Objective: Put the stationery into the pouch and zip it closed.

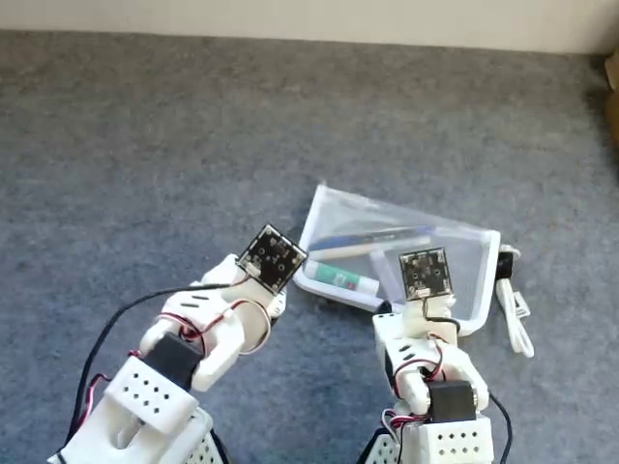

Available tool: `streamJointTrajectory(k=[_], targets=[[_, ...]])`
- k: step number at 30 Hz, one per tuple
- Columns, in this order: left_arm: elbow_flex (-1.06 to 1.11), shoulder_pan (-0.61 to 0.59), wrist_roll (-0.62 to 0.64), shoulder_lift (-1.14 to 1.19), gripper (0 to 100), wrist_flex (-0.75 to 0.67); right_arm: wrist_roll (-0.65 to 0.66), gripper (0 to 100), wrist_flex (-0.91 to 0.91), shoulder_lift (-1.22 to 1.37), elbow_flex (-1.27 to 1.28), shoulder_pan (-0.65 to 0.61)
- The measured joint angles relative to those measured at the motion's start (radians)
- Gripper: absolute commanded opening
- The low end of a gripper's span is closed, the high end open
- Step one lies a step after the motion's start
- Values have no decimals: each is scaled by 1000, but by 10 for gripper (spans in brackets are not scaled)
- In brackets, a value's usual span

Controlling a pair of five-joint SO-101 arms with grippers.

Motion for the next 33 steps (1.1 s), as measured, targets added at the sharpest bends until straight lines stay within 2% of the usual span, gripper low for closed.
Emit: streamJointTrajectory(k=[7,9,13,17,24,33], targets=[[325,0,2,3,7,-470,0,202,6,0,0,0],[328,-20,0,-14,7,-470,0,202,21,0,0,0],[330,-130,0,0,7,-374,0,202,28,0,0,0],[330,-215,0,0,7,-371,0,202,28,0,0,0],[330,-252,0,0,7,-368,0,202,28,0,0,68],[330,-282,0,0,5,-368,0,202,28,0,0,71]])
